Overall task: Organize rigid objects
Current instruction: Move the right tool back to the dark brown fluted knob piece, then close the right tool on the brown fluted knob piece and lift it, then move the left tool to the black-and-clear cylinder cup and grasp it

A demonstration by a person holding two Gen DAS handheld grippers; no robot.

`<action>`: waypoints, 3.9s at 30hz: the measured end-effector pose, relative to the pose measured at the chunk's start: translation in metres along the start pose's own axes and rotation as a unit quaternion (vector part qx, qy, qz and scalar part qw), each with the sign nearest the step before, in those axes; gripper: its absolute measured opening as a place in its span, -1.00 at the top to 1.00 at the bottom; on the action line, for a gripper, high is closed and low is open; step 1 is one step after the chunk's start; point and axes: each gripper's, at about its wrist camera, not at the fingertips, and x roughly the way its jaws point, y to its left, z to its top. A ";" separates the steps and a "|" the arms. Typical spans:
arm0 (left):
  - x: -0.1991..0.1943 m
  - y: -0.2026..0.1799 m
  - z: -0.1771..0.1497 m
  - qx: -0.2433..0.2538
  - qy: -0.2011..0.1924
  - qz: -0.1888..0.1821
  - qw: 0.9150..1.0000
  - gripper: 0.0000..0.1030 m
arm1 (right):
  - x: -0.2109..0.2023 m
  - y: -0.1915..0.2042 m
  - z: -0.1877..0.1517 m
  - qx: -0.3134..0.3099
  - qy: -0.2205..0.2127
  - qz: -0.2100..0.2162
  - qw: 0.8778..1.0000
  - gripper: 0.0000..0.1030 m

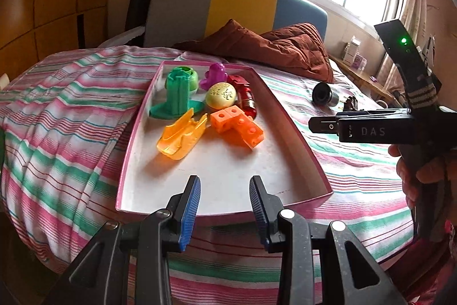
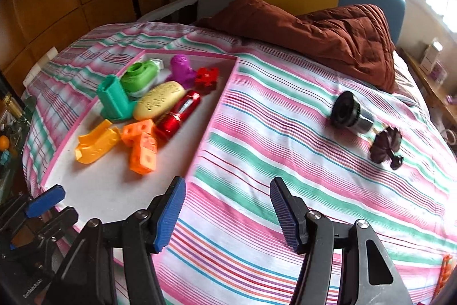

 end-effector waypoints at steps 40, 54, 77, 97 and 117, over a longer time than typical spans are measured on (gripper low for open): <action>0.011 -0.091 0.018 0.086 0.048 -0.088 0.991 0.31 | 0.031 -0.242 -0.005 0.197 -0.011 -0.044 0.979 -0.01; 0.032 -0.130 0.030 0.108 0.068 -0.098 0.987 0.31 | 0.028 -0.247 0.000 0.204 -0.011 -0.021 0.979 0.54; 0.119 -0.194 0.118 0.121 0.087 -0.069 0.986 0.31 | 0.028 -0.239 0.002 0.175 0.011 -0.038 0.984 0.54; 0.243 -0.167 0.196 0.019 0.150 0.012 0.988 0.27 | 0.029 -0.259 0.001 0.212 0.019 -0.019 0.977 0.55; 0.209 -0.188 0.167 0.062 0.080 -0.019 0.995 -0.18 | 0.029 -0.260 0.001 0.204 0.021 -0.020 0.978 0.55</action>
